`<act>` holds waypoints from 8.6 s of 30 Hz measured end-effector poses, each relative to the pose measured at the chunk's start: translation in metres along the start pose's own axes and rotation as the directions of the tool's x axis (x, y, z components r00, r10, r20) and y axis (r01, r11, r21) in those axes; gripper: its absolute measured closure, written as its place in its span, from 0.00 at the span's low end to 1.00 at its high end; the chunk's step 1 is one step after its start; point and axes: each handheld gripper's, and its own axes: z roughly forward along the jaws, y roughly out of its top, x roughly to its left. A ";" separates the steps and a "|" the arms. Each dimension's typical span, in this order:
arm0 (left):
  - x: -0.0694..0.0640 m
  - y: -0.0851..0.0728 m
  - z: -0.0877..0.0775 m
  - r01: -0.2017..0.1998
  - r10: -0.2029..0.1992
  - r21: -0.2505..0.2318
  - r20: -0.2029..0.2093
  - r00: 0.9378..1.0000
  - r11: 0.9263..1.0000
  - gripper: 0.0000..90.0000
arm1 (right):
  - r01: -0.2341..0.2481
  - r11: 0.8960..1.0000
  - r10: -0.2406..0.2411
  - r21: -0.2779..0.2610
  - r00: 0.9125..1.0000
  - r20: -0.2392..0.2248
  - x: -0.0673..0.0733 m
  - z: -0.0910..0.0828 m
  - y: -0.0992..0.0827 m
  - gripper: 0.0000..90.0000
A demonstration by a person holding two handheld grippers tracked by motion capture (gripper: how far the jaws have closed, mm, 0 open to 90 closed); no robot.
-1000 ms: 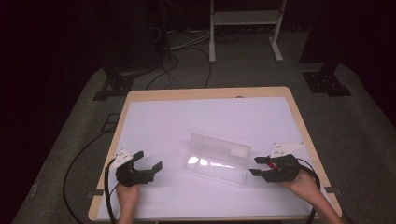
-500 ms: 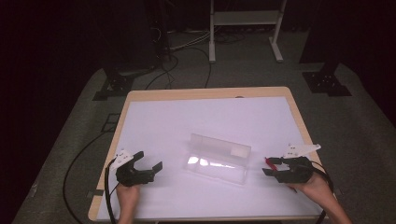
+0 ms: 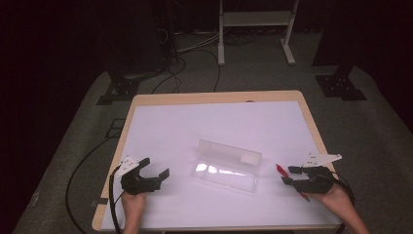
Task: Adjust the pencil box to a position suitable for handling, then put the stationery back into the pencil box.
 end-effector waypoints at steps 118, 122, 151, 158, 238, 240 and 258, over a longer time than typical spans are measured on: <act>-0.001 0.000 0.000 -0.008 0.008 0.000 0.002 1.000 1.000 0.00 | 0.080 0.995 -0.087 -0.052 0.984 -0.152 0.060 0.001 0.044 0.88; -0.001 0.000 0.000 -0.009 0.009 0.000 0.003 1.000 1.000 0.00 | 0.094 0.994 -0.101 -0.049 0.981 -0.165 0.062 0.009 0.050 0.88; -0.001 0.000 -0.001 -0.014 0.014 0.000 0.006 1.000 1.000 0.00 | 0.149 0.988 -0.154 -0.036 0.968 -0.199 0.071 0.037 0.084 0.88; -0.001 0.000 0.000 -0.013 0.013 0.001 0.005 1.000 1.000 0.00 | 0.161 0.986 -0.164 -0.032 0.965 -0.203 0.072 0.042 0.089 0.88; -0.001 0.000 -0.001 -0.010 0.010 -0.003 0.007 1.000 1.000 0.00 | 0.172 0.982 -0.148 0.079 0.957 -0.251 0.070 0.125 0.093 0.88; -0.001 0.000 -0.001 -0.011 0.011 -0.003 0.007 1.000 1.000 0.00 | 0.172 0.981 -0.147 0.084 0.957 -0.252 0.070 0.126 0.093 0.88; 0.001 0.000 0.000 -0.008 0.008 -0.001 0.006 1.000 1.000 0.00 | 0.153 0.983 -0.123 0.098 0.956 -0.268 0.069 0.134 0.088 0.87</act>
